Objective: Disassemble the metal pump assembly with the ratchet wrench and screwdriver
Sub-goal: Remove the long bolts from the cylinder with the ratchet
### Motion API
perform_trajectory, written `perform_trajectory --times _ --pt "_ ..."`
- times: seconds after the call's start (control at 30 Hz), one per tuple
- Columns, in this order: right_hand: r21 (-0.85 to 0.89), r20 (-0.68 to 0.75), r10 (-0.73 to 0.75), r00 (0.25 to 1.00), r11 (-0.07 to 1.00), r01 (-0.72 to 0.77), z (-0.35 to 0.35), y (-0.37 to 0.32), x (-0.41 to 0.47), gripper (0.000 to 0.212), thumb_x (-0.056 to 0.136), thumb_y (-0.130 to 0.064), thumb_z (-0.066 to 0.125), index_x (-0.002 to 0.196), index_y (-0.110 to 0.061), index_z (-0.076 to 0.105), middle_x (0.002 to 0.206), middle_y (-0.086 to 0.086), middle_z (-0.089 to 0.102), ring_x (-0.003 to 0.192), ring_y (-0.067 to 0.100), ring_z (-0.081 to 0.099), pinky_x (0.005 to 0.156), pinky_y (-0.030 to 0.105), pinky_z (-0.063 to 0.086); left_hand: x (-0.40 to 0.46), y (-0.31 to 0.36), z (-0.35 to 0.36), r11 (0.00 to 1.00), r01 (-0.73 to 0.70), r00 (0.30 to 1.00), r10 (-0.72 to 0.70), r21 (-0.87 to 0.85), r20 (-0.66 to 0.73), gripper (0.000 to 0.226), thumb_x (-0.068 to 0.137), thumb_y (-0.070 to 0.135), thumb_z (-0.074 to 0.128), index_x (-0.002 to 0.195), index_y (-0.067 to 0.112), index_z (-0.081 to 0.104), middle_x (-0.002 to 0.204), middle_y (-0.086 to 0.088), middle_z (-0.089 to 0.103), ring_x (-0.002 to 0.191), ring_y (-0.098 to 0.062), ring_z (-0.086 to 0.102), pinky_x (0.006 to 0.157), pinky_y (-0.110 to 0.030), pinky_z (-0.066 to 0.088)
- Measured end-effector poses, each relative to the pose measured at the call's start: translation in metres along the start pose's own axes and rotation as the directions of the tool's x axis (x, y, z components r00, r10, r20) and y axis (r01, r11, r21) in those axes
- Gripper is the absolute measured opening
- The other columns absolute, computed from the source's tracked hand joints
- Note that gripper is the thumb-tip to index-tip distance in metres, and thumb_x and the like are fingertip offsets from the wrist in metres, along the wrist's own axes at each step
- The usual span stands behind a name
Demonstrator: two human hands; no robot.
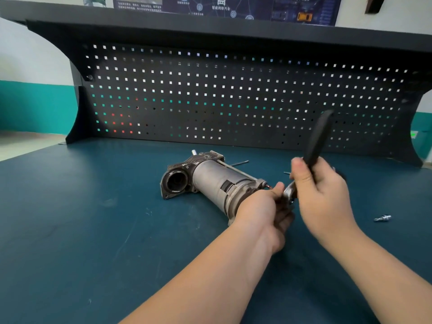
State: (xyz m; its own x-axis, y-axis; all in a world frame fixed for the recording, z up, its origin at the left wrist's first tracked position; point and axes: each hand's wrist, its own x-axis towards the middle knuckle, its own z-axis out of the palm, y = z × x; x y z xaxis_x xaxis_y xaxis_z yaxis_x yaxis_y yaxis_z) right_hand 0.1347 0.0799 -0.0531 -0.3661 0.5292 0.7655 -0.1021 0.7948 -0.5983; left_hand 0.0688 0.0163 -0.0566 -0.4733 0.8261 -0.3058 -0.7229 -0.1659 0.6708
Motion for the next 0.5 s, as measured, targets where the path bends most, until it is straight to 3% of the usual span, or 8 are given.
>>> perform_trajectory --times 0.07,0.1,0.17,0.2,0.3,0.37,0.43,0.5 --pt "0.373 -0.022 0.457 0.889 0.829 -0.417 -0.001 0.002 0.005 0.035 0.099 -0.037 0.046 0.070 -0.017 0.047 0.039 -0.006 0.039 0.034 0.005 0.035 0.037 0.019 0.031 0.000 0.001 0.000 1.000 0.006 1.000 -0.006 -0.009 0.007 0.011 0.091 0.012 0.059 0.095 0.003 0.062 0.090 -0.014 0.067 0.083 -0.024 0.063 0.088 -0.035 0.050" --pt "0.572 0.098 0.672 0.734 0.565 -0.595 0.000 0.005 0.008 0.035 0.100 -0.034 0.045 0.071 -0.014 0.045 0.039 -0.008 0.036 0.030 0.006 0.031 0.033 0.017 0.026 0.000 0.001 0.001 1.000 0.011 1.000 -0.011 -0.004 0.024 0.011 0.093 0.012 0.057 0.094 0.002 0.061 0.089 -0.014 0.066 0.081 -0.023 0.062 0.083 -0.033 0.052" --pt "0.724 0.335 0.817 0.469 0.095 -0.683 0.001 0.008 0.011 0.033 0.102 -0.027 0.041 0.073 -0.012 0.041 0.042 -0.004 0.039 0.026 0.003 0.028 0.031 0.011 0.022 -0.001 0.001 0.002 1.000 0.015 0.999 -0.016 0.011 0.040 0.011 0.094 0.012 0.055 0.094 0.002 0.059 0.086 -0.013 0.064 0.074 -0.021 0.061 0.066 -0.025 0.055" --pt "0.734 0.363 0.823 0.436 0.034 -0.678 0.002 0.010 0.011 0.032 0.102 -0.025 0.040 0.073 -0.012 0.040 0.040 -0.003 0.039 0.025 0.002 0.028 0.031 0.010 0.021 -0.001 0.001 0.002 1.000 0.012 0.999 -0.012 0.014 0.033 0.011 0.094 0.012 0.054 0.097 0.002 0.059 0.087 -0.014 0.064 0.072 -0.021 0.061 0.061 -0.023 0.054" --pt "0.622 0.113 0.648 0.753 0.545 -0.562 0.001 0.009 0.007 0.035 0.100 -0.035 0.045 0.072 -0.014 0.045 0.036 -0.007 0.034 0.030 0.008 0.029 0.035 0.019 0.025 0.001 -0.001 0.002 0.999 0.004 1.000 -0.004 0.045 0.008 0.019 0.092 0.015 0.058 0.107 0.003 0.063 0.098 -0.013 0.065 0.081 -0.022 0.061 0.076 -0.029 0.050" --pt "0.260 0.005 0.199 0.980 0.946 -0.194 -0.002 0.001 0.002 0.032 0.093 -0.045 0.048 0.073 -0.020 0.053 0.045 -0.003 0.047 0.041 0.008 0.042 0.045 0.026 0.037 0.001 -0.001 0.001 0.997 0.003 1.000 -0.004 0.073 0.009 0.021 0.089 0.020 0.063 0.105 0.007 0.066 0.096 -0.010 0.068 0.082 -0.021 0.062 0.081 -0.030 0.049" --pt "0.006 0.070 -0.093 0.993 0.996 0.092 -0.002 -0.002 -0.001 0.028 0.089 -0.047 0.049 0.075 -0.023 0.054 0.061 -0.009 0.059 0.052 0.004 0.052 0.053 0.015 0.041 0.001 -0.001 0.001 0.998 0.004 1.000 -0.004 0.062 0.013 0.018 0.089 0.019 0.063 0.103 0.008 0.068 0.098 -0.009 0.070 0.079 -0.020 0.062 0.082 -0.031 0.052" --pt "0.037 -0.010 0.027 1.000 0.999 -0.027 0.000 -0.003 -0.004 0.030 0.092 -0.043 0.050 0.071 -0.022 0.052 0.051 -0.008 0.053 0.045 0.003 0.047 0.049 0.017 0.038 0.001 0.000 -0.001 0.999 -0.002 1.000 0.002 0.042 -0.003 0.018 0.090 0.015 0.061 0.104 0.005 0.066 0.097 -0.011 0.069 0.079 -0.021 0.063 0.084 -0.034 0.052"
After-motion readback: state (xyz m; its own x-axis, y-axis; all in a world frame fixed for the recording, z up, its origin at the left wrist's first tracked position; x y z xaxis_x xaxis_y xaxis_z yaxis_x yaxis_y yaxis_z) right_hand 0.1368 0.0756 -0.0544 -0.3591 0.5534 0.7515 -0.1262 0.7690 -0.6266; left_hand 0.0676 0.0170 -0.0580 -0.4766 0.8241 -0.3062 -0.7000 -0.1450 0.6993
